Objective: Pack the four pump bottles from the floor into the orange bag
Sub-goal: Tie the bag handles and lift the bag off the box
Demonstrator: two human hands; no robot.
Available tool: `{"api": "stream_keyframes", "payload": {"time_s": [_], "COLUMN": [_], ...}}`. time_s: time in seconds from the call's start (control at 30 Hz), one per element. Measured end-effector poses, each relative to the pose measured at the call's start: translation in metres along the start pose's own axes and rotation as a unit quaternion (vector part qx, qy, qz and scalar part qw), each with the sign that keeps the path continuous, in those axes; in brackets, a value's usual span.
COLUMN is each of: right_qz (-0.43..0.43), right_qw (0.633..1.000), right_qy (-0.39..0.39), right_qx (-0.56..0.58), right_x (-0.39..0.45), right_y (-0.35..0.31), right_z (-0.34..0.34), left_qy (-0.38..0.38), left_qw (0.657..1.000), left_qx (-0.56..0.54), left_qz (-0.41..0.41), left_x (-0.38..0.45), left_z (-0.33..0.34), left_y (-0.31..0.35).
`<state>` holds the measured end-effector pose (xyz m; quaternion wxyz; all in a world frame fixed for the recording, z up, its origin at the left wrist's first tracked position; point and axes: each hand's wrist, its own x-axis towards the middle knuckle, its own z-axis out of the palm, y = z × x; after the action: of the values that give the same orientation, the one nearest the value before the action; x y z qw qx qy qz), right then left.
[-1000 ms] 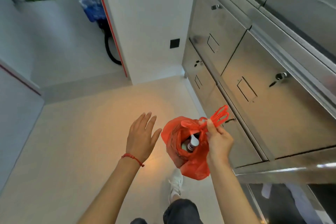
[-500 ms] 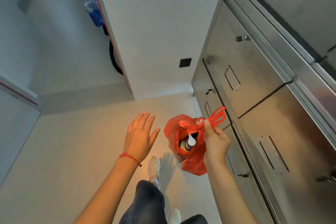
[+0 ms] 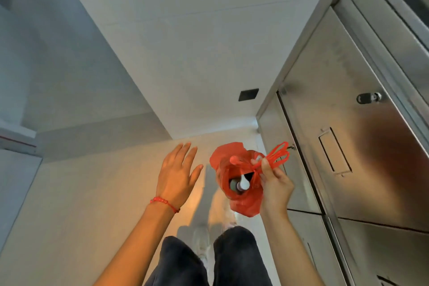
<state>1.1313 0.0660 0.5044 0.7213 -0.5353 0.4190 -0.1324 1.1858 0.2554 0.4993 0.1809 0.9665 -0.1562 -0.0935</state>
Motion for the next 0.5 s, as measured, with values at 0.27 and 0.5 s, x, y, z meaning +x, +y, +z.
{"api": "stream_keyframes", "payload": {"time_s": [0.27, 0.5], "right_qz": [0.033, 0.038], "right_qw": [0.998, 0.996], "right_qy": [-0.005, 0.005], "right_qx": [-0.057, -0.082], "right_x": [0.127, 0.227], "right_y": [0.054, 0.145], "right_z": [0.051, 0.075], "left_qy": [-0.017, -0.025], "left_qw": [1.000, 0.999], "left_qx": [-0.002, -0.017], "left_qz": [-0.026, -0.015], "left_x": [0.103, 0.169], "left_z": [0.062, 0.156], "left_y": [-0.022, -0.075]}}
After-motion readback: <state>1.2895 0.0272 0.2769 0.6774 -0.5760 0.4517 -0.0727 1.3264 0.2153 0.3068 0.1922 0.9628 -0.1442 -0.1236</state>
